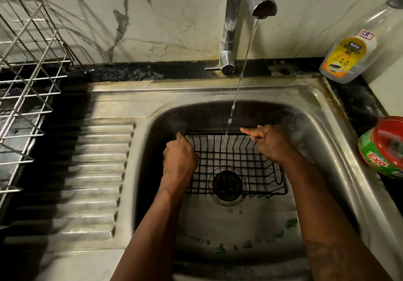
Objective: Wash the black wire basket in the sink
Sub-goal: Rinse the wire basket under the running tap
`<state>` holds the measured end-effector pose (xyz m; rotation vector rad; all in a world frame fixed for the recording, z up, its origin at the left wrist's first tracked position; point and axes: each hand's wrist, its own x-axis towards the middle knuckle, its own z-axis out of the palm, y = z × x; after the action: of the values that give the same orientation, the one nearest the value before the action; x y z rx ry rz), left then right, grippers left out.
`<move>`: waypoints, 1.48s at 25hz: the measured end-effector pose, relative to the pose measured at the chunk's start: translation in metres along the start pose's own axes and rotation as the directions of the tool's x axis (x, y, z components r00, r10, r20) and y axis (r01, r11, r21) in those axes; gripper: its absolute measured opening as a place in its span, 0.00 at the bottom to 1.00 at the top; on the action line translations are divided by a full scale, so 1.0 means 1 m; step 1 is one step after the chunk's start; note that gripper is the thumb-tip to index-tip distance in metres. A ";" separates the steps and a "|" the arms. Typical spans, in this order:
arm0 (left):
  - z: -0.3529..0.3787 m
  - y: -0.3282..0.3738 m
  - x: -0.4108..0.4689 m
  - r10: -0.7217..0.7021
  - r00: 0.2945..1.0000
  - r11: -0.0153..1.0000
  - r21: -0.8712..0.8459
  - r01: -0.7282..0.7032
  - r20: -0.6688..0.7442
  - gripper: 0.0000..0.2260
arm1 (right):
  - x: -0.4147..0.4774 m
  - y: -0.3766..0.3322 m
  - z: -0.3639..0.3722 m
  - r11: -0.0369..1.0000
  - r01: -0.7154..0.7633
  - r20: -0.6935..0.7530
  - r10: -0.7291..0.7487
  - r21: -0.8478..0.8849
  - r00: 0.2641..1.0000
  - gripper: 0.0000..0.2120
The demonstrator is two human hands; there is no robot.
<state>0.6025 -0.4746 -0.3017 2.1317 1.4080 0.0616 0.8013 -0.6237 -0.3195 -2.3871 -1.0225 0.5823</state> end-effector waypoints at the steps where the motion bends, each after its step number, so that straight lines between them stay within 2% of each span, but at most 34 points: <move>1: 0.000 -0.001 0.000 -0.003 1.000 1.000 0.007 0.003 0.000 0.17 | 0.000 0.002 0.000 1.000 -0.003 0.001 0.003 -0.013 1.000 0.32; 3: -0.001 0.000 0.001 0.000 1.000 1.000 0.011 0.000 -0.009 0.18 | 0.003 0.006 -0.003 1.000 -0.015 -0.009 0.015 -0.021 1.000 0.36; 6: -0.005 -0.003 0.000 -0.002 1.000 1.000 0.026 0.002 -0.019 0.19 | 0.002 0.010 -0.004 0.999 -0.019 -0.005 0.018 -0.029 1.000 0.37; 8: -0.006 -0.004 -0.002 0.001 1.000 1.000 0.031 -0.001 -0.012 0.18 | 0.002 0.006 -0.002 0.997 -0.032 -0.056 0.028 -0.071 0.998 0.34; 10: -0.003 -0.001 -0.005 0.020 0.999 1.000 -0.004 -0.020 0.025 0.15 | 0.002 -0.013 0.011 0.981 -0.052 -0.113 0.031 -0.187 0.993 0.29; 12: 0.003 0.005 -0.008 0.058 0.994 0.998 -0.039 -0.055 0.093 0.11 | 0.002 -0.045 0.035 0.962 0.075 -0.090 -0.102 -0.261 0.991 0.27; 15: 0.005 0.013 -0.013 0.167 0.973 0.985 -0.077 -0.156 0.159 0.08 | 0.007 -0.083 0.071 0.915 0.329 0.020 -0.334 -0.234 0.942 0.28; 17: 0.001 0.014 -0.015 0.186 0.971 0.976 -0.141 -0.165 0.150 0.07 | 0.009 -0.085 0.072 0.889 0.381 0.029 -0.387 -0.254 0.922 0.28; 19: -0.004 0.014 -0.013 0.095 0.988 0.984 -0.161 -0.074 0.126 0.07 | 0.005 -0.068 0.057 0.916 0.333 -0.032 -0.349 -0.225 0.937 0.26; 21: -0.004 0.012 -0.010 0.001 0.992 0.984 -0.177 0.022 0.125 0.10 | -0.001 -0.037 0.033 0.963 0.231 -0.097 -0.245 -0.143 0.964 0.18; 23: -0.005 0.012 -0.009 -0.020 0.991 0.982 -0.186 0.044 0.132 0.12 | -0.004 -0.013 0.014 0.989 0.145 -0.197 -0.147 -0.027 0.969 0.11; 24: -0.005 0.012 -0.009 -0.013 0.991 0.982 -0.185 0.038 0.133 0.11 | -0.003 -0.009 0.013 0.988 0.151 -0.257 -0.149 -0.011 0.955 0.10; 26: -0.007 0.014 -0.010 0.023 0.987 0.978 -0.209 0.011 0.161 0.07 | 0.001 -0.024 0.027 0.951 0.308 -0.348 -0.291 -0.007 0.891 0.08; 28: -0.011 0.017 -0.012 0.065 0.975 0.970 -0.243 -0.012 0.213 0.06 | 0.003 -0.060 0.049 0.877 0.480 -0.301 -0.448 0.035 0.841 0.06; 29: -0.014 0.019 -0.012 0.076 0.967 0.968 -0.250 -0.013 0.244 0.06 | 0.006 -0.075 0.058 0.876 0.472 -0.225 -0.442 0.098 0.868 0.06; 31: -0.016 0.018 -0.011 0.083 0.956 0.965 -0.263 -0.006 0.283 0.05 | 0.015 -0.082 0.067 0.931 0.288 -0.031 -0.288 0.223 0.957 0.06; 34: -0.015 0.015 -0.007 0.034 0.957 0.966 -0.254 0.042 0.287 0.03 | 0.023 -0.058 0.064 0.977 0.023 0.200 -0.066 0.210 0.977 0.08; 35: -0.013 0.014 -0.005 0.002 0.957 0.963 -0.259 0.077 0.291 0.03 | 0.021 -0.046 0.058 0.985 -0.045 0.200 0.010 0.169 0.980 0.08; 37: -0.011 0.012 -0.004 -0.042 0.959 0.953 -0.276 0.123 0.280 0.02 | 0.018 -0.022 0.036 0.987 -0.153 0.052 0.150 0.055 0.987 0.07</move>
<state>0.6068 -0.4763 -0.2858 1.7620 1.2407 -0.0522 0.7808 -0.5871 -0.3392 -2.4233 -0.8350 0.7165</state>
